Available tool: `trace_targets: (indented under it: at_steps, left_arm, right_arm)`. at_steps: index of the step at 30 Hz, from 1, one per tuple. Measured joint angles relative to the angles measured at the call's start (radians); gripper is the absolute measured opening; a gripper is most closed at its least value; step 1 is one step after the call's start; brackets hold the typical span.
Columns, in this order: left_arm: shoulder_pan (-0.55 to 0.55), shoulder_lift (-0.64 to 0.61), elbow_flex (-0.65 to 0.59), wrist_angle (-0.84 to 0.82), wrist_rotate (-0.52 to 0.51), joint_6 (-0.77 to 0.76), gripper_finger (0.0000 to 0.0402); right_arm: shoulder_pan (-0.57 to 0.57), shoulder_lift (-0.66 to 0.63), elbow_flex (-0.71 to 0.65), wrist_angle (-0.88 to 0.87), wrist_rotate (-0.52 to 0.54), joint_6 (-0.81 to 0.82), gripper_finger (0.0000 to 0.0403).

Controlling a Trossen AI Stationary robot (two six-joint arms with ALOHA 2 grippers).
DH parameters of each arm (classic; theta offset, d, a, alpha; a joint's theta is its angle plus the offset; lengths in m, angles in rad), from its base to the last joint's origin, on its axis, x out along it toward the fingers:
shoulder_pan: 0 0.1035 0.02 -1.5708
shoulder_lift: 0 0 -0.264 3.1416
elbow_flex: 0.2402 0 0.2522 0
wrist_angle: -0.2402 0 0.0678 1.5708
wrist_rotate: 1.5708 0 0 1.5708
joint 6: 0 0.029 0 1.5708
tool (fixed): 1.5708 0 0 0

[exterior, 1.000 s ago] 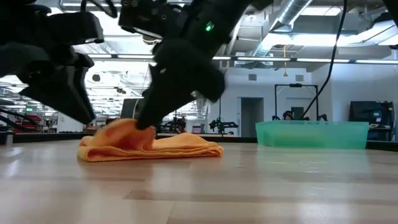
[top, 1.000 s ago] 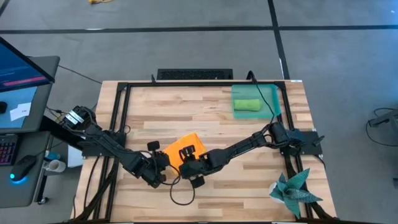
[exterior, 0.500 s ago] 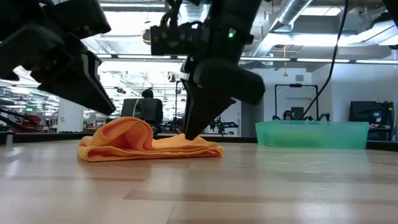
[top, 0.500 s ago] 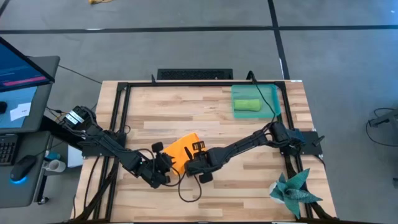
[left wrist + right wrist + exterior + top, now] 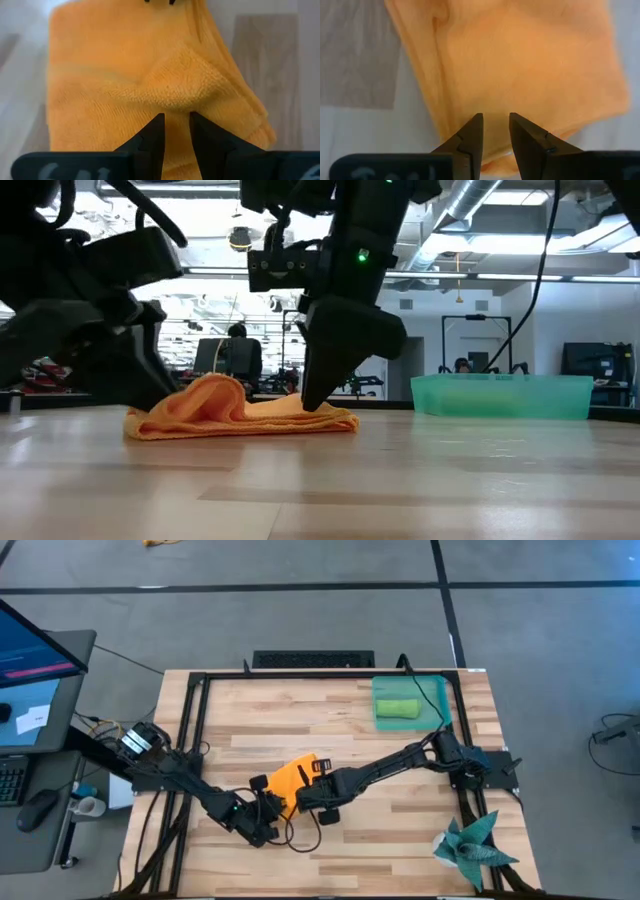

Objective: Roll microfiber towels into tight, uniform cylinder then place into a basket
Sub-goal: Fold the orange microfiber towel

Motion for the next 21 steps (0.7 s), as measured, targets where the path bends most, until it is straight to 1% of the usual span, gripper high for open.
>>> trace_targets:
  at_steps: [2, 6, 13, 19, 21]
  left_arm:
    - [0.0, 0.002, 0.0, -0.003, 0.02, -0.002, 0.0084]
    - [-0.001, 0.002, 0.003, 0.001, 0.076, 0.023, 0.0084]
    - [-0.008, 0.0, 0.027, -0.015, 0.194, 0.147, 0.0084]
    - [-0.017, 0.0, 0.051, -0.028, 0.229, 0.234, 0.0084]
    - [-0.02, 0.001, 0.068, -0.033, 0.243, 0.27, 0.0084]
  right_arm:
    - [-0.003, -0.001, -0.026, 0.012, -0.018, 0.017, 0.0116]
    - [-0.009, -0.006, -0.067, -0.007, -0.017, 0.083, 0.0116]
    - [-0.011, -0.008, -0.071, -0.098, 0.037, 0.131, 0.0116]
    - [-0.02, -0.034, -0.077, -0.138, 0.033, 0.141, 0.0116]
    - [-0.014, -0.052, -0.078, -0.109, 0.037, 0.13, 0.0116]
